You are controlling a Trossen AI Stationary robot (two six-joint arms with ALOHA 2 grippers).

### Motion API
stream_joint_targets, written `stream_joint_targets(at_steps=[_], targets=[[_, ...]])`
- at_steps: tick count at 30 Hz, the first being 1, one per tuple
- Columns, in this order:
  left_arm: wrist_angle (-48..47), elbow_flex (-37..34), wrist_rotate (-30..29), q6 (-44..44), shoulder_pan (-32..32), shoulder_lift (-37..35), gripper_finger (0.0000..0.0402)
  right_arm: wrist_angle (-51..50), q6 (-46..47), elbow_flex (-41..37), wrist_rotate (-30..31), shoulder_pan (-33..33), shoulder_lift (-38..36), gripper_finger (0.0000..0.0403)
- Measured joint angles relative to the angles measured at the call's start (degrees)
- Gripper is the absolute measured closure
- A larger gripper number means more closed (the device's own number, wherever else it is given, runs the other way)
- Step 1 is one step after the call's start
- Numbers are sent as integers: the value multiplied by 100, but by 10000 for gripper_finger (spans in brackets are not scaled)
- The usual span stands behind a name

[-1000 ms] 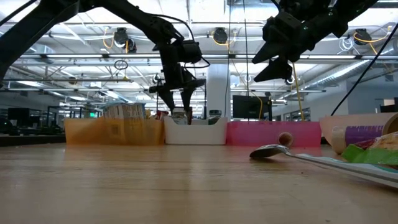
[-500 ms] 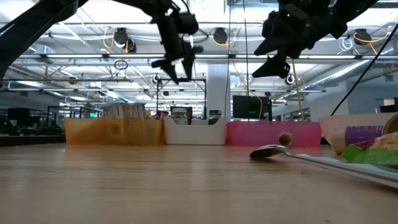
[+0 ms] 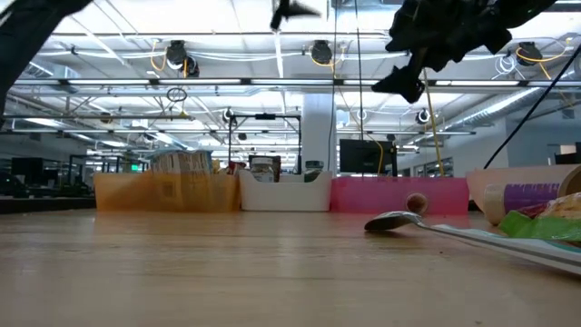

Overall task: Pick & Place Food Item
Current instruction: Put the gold seasoning bottle into the white bin

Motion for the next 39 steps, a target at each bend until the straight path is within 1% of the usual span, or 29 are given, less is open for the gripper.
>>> stream_joint_targets(at_steps=[4, 7, 11, 15, 18, 20, 24, 27, 30, 32, 39], targets=[[-111, 2, -357, 573, -239, -581, 156, 39, -77, 0, 7, -212, -421, 55], [-486, 2, -414, 999, -365, -1108, 156, 34, -71, 0, 7, -363, -736, 55], [-1280, 8, -416, 1354, -633, -1763, 156, 28, -66, 0, 26, -472, -1080, 55], [-2079, 4, -420, 1431, -1054, -2199, 156, 107, 28, 0, 31, -469, -1277, 55], [-2576, 4, -492, 1433, -1467, -2438, 156, 453, 576, 0, 33, -470, -1309, 55], [-2919, 4, -731, 1435, -1787, -2539, 156, 712, 1051, 0, 33, -470, -1289, 55], [-3457, 1, -1255, 1472, -2357, -2542, 156, 1207, 1889, 0, 33, -468, -1196, 55], [-3636, -7, -1372, 1601, -2711, -2532, 156, 1472, 2316, 0, 100, -405, -1128, 55], [-3720, -1, -1265, 1760, -2961, -2551, 156, 1684, 2574, 0, 539, -155, -1076, 55], [-3772, -2, -1102, 1878, -3057, -2548, 156, 1732, 2563, 0, 963, 83, -1075, 55], [-3715, -3, -526, 2312, -3080, -2545, 156, 1754, 2466, 0, 2370, 1075, -1036, 55]])
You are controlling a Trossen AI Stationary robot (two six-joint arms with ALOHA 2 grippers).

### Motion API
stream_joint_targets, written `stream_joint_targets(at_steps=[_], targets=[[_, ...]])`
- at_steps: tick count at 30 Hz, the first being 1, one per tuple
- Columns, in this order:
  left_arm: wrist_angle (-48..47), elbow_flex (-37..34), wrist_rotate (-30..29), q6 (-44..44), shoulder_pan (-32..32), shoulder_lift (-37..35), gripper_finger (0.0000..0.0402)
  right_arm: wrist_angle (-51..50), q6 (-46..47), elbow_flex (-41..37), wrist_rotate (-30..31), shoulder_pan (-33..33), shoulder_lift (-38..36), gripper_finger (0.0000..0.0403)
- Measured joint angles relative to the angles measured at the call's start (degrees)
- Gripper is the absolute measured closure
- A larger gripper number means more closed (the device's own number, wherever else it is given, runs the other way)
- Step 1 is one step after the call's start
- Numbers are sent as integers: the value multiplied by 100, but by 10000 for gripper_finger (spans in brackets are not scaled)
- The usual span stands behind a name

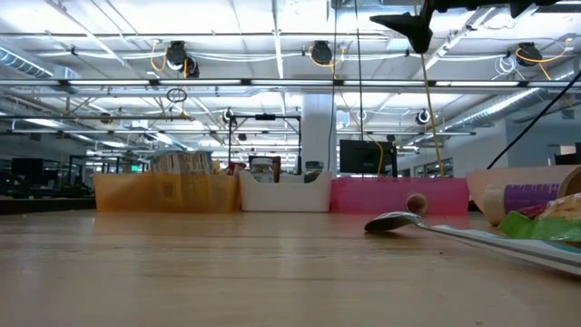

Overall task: Pick & Place Food Item
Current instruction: Put the gold seasoning bottle into the white bin

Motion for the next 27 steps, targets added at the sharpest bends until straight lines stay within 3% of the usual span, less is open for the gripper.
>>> stream_joint_targets(at_steps=[7, 12, 16, 18, 23, 27], targets=[[772, -770, 1097, 426, 320, -88, 156, -10, -38, 0, 963, 837, 5, 55], [1714, -2176, 1710, 45, 796, -586, 156, -13, -27, 0, 1101, 1153, 1, 55], [3533, -3632, 2164, -500, 1064, -1245, 156, -13, -38, 0, 1099, 1371, 3, 55], [4276, -4396, 2093, -868, 1117, -1618, 156, -13, -114, 0, 1090, 1470, 1, 55], [6612, -6385, 1187, -1959, 916, -2337, 156, -152, -300, 0, 933, 1717, 1, 55], [9059, -7849, 388, -3071, 437, -2379, 156, -300, -202, 0, 535, 1948, 1, 55]])
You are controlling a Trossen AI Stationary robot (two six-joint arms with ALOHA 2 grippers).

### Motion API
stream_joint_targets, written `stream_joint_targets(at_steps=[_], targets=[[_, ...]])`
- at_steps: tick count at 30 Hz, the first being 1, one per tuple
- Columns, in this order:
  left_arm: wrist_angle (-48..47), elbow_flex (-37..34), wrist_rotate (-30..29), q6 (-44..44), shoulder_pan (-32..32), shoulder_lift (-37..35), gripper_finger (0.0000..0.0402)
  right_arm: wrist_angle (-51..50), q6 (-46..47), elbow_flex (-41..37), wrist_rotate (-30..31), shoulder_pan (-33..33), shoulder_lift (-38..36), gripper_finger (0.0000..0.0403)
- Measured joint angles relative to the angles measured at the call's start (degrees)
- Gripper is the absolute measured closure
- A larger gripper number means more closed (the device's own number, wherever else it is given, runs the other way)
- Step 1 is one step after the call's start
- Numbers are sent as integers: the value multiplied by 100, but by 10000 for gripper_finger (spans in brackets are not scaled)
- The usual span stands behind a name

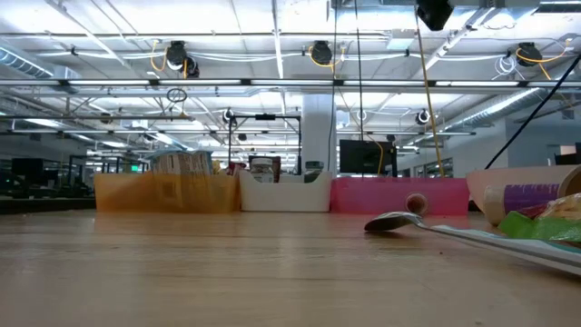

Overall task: Pick & Place Food Item
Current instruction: Put the gold seasoning bottle into the white bin

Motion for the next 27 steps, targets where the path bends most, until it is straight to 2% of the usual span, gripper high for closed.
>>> stream_joint_targets(at_steps=[3, 5, 9, 11, 15, 20, 27], targets=[[1670, -700, -587, -620, -399, 344, 156, -203, 22, 0, -57, 240, 0, 55], [2313, -981, -1139, -822, -686, 646, 156, -365, -77, 0, -56, 413, 9, 55], [3133, -962, -2171, -906, -1155, 1505, 156, -726, -269, 0, -49, 742, 139, 55], [3353, -772, -2343, -1087, -1283, 1995, 156, -938, -303, 0, -46, 922, 241, 55], [3314, -253, -2139, -1439, -1337, 2832, 156, -1309, -413, 0, -46, 1266, 439, 55], [3107, 423, -1724, -1585, -1333, 3494, 156, -1619, -625, 0, -53, 1581, 630, 55], [1514, 1079, -1318, -1743, -1268, 3698, 156, -2620, -1421, 4, -201, 2255, 691, 55]])
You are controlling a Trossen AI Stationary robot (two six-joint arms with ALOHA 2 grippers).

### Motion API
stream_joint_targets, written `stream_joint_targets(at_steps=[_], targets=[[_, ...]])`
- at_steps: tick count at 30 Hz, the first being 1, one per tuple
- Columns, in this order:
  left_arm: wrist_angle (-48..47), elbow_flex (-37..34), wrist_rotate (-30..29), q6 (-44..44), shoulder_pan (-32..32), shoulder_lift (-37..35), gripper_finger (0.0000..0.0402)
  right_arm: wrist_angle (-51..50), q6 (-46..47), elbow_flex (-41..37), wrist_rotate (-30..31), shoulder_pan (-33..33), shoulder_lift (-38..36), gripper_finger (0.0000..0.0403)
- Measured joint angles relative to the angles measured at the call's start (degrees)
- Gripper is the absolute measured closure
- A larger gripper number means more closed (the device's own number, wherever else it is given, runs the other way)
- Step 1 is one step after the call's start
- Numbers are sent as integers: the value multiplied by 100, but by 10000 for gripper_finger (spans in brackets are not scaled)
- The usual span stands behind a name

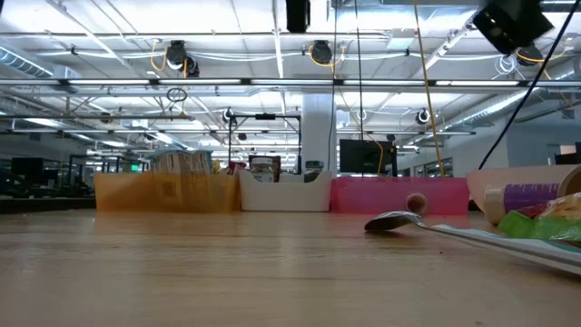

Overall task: Pick & Place Food Item
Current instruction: Put the gold seasoning bottle into the white bin

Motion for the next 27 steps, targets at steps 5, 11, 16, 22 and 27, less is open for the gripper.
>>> stream_joint_targets(at_steps=[5, 11, 16, 22, 27], targets=[[-251, 55, -1, 45, 16, 5, 156, -895, -873, 0, 459, 403, 48, 55], [-254, 64, -62, -41, 16, 3, 156, -1668, -2040, 0, 1001, 495, 353, 55], [-250, 64, -62, -132, 16, 3, 156, -1906, -2618, 0, 888, 495, 770, 55], [-249, 64, -65, -213, 16, 3, 156, -2115, -3042, 0, 910, 495, 1277, 55], [-245, 64, -65, -273, 16, 3, 156, -2116, -3064, 2, 910, 495, 1750, 55]])
